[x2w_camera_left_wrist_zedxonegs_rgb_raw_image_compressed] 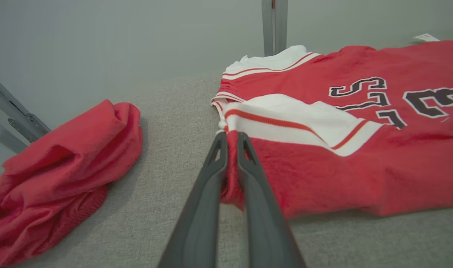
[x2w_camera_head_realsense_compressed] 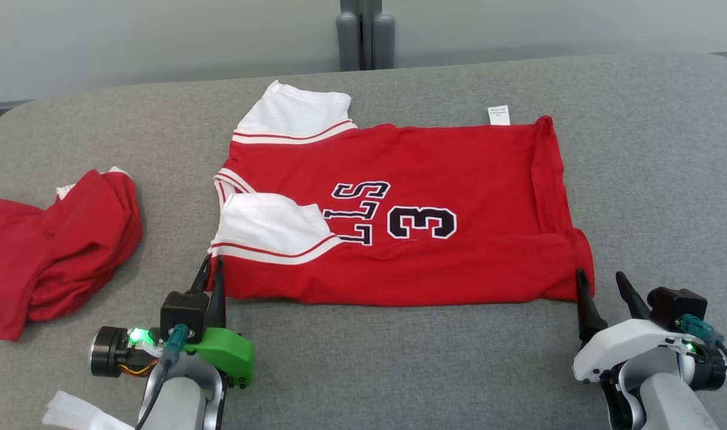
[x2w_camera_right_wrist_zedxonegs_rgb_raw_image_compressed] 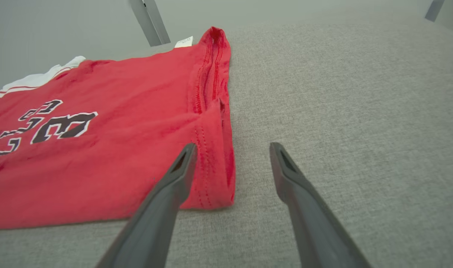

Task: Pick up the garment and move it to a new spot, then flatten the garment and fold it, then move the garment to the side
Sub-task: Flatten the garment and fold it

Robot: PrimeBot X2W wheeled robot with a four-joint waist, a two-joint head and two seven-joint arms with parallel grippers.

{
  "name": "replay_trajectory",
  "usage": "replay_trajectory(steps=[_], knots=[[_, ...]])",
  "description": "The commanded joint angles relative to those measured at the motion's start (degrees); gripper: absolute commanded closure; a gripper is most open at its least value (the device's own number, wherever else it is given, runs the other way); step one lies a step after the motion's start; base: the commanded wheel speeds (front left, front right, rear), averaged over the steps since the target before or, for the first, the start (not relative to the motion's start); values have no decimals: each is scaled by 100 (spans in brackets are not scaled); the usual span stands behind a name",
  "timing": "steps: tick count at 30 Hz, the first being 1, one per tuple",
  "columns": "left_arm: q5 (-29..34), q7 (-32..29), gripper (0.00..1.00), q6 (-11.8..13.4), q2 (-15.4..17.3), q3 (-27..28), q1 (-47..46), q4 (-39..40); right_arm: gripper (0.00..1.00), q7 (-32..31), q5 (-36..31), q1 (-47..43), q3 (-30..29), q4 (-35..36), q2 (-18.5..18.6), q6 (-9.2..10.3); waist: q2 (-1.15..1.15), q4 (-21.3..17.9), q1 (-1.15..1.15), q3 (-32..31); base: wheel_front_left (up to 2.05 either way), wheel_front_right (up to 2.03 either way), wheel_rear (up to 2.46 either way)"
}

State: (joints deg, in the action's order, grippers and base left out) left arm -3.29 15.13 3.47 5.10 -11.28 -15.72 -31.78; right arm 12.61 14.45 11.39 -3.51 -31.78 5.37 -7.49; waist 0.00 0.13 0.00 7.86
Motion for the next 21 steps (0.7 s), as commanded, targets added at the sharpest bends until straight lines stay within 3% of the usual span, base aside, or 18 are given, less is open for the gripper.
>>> replay_trajectory(steps=[1,13,14,15,16,21], knots=[[44,-1,100,-42,8,-35,110,139,0,-22,46,137,-51,-150,-46,0,0,130,0,19,0,0,0],[85,0,100,-118,4,-165,331,507,2,-134,125,628,-166,-1275,-144,0,0,260,0,-4,0,0,0],[88,0,100,-118,5,-169,334,502,33,-138,131,659,-150,-1334,-145,0,0,256,0,-8,0,0,0],[89,0,100,-117,9,-173,336,496,87,-136,147,689,-133,-1400,-146,0,0,250,0,-10,0,0,0],[88,0,100,-118,18,-174,344,481,100,-127,160,715,-115,-1445,-143,0,0,244,0,-16,0,0,0],[19,0,100,-146,63,-161,385,251,100,-30,146,772,13,-1564,11,4,0,186,0,-96,0,0,0]])
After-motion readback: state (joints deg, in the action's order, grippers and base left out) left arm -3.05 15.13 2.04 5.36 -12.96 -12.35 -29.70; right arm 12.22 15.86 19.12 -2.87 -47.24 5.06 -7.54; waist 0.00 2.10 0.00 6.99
